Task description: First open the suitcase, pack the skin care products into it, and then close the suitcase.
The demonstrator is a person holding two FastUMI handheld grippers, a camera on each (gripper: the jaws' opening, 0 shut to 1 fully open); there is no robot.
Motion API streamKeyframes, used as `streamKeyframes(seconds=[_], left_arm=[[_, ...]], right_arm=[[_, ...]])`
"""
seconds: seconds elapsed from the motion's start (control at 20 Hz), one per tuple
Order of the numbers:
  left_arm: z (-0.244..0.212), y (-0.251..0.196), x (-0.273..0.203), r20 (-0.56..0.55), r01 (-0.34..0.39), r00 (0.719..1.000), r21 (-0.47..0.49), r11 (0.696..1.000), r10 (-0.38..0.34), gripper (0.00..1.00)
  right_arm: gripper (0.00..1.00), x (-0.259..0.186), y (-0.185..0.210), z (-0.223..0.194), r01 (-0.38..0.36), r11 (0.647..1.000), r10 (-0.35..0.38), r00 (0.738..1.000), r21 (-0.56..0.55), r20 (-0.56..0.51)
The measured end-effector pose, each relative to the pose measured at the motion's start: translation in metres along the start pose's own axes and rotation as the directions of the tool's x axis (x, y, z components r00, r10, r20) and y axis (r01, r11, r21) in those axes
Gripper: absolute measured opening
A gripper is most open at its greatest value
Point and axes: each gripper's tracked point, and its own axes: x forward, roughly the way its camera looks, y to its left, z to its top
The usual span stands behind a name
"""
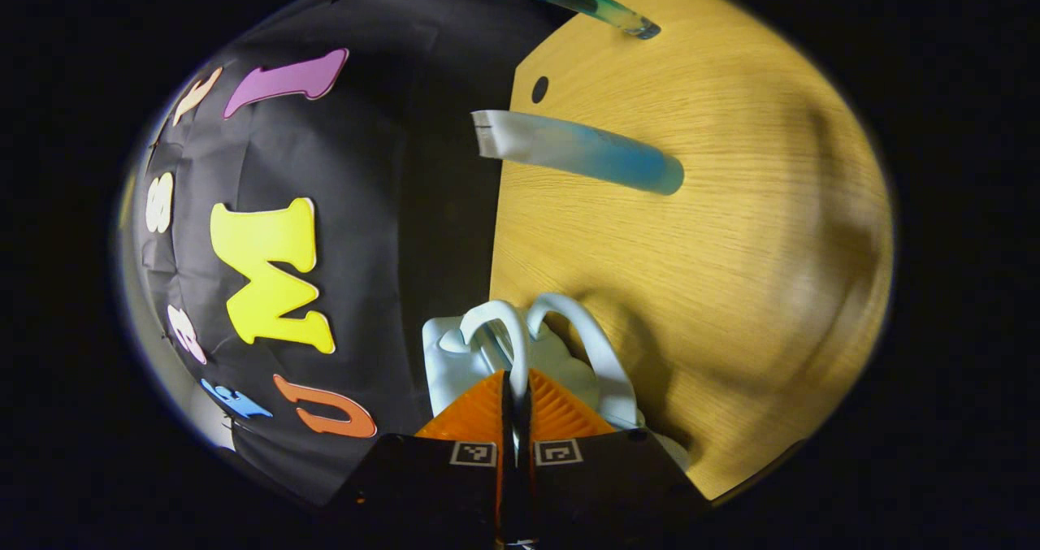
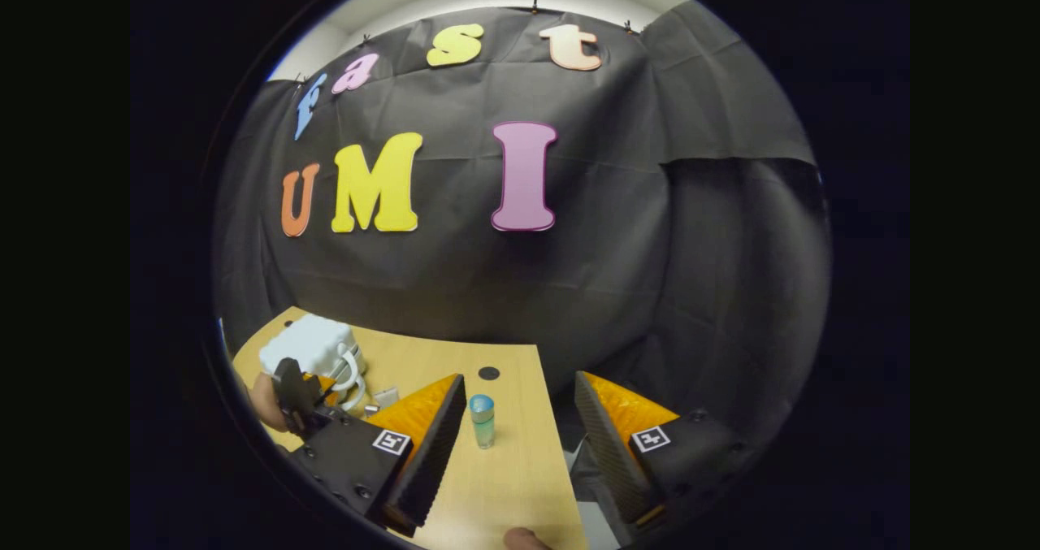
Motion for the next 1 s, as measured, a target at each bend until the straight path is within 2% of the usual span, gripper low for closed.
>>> streamKeyframes(seconds=[0.2,0.45,0.7,0.85,1.0], left_arm=[[-0.006,0.042,-0.009,0.044,-0.002,0.999,-0.116,0.993,0.007,0.03],[-0.041,0.107,-0.037,0.064,-0.054,0.995,-0.260,0.964,0.073,0.03],[-0.118,0.163,-0.055,0.060,-0.092,0.990,-0.410,0.907,0.128,0.02],[-0.172,0.188,-0.056,0.051,-0.115,0.986,-0.465,0.878,0.156,0.02],[-0.226,0.201,-0.039,0.048,-0.142,0.983,-0.434,0.890,0.180,0.03]], right_arm=[[0.80,-0.011,0.015,0.014,0.040,0.999,-0.040,0.999,0.008,0.027],[0.80,-0.021,0.049,0.028,0.074,0.997,-0.075,0.996,0.014,0.055],[0.80,-0.025,0.093,0.050,0.092,0.995,-0.095,0.992,0.042,0.083],[0.79,-0.030,0.118,0.063,0.104,0.994,-0.107,0.989,0.033,0.107],[0.80,-0.034,0.145,0.068,0.106,0.993,-0.112,0.988,0.058,0.105]])
